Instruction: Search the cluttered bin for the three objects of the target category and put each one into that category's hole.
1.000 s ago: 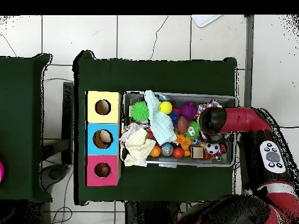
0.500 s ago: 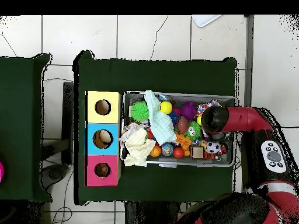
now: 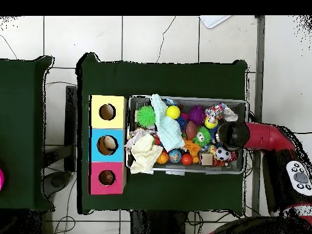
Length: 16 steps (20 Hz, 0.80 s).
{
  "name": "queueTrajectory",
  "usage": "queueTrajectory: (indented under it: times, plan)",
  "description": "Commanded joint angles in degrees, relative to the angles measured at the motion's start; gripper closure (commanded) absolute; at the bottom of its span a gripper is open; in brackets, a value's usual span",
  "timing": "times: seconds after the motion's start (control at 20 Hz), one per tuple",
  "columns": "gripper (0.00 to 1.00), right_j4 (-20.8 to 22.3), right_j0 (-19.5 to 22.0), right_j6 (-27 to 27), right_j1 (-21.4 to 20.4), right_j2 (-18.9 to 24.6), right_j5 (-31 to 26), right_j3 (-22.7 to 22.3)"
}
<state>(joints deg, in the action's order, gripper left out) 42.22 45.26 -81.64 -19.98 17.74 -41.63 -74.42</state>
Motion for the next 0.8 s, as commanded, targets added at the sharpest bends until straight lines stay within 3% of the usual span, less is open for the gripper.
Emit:
queueTrajectory:
  times: [0.05,0.25,0.3,0.35,0.65,0.8]
  plan:
    - [1.0,-1.9,1.14,-16.39,6.39,4.51,32.07,-4.64]
    - [1.0,-7.62,3.36,-19.28,5.45,6.0,37.26,-8.23]
    - [1.0,-6.64,4.96,-20.37,6.37,4.08,43.42,-12.98]
    - [1.0,-7.37,5.81,-19.92,6.38,4.83,44.24,-14.08]
    - [1.0,-15.57,7.37,-17.35,7.03,6.5,35.44,-16.4]
    - [1.0,-17.58,7.17,-13.78,7.13,6.4,32.39,-16.44]
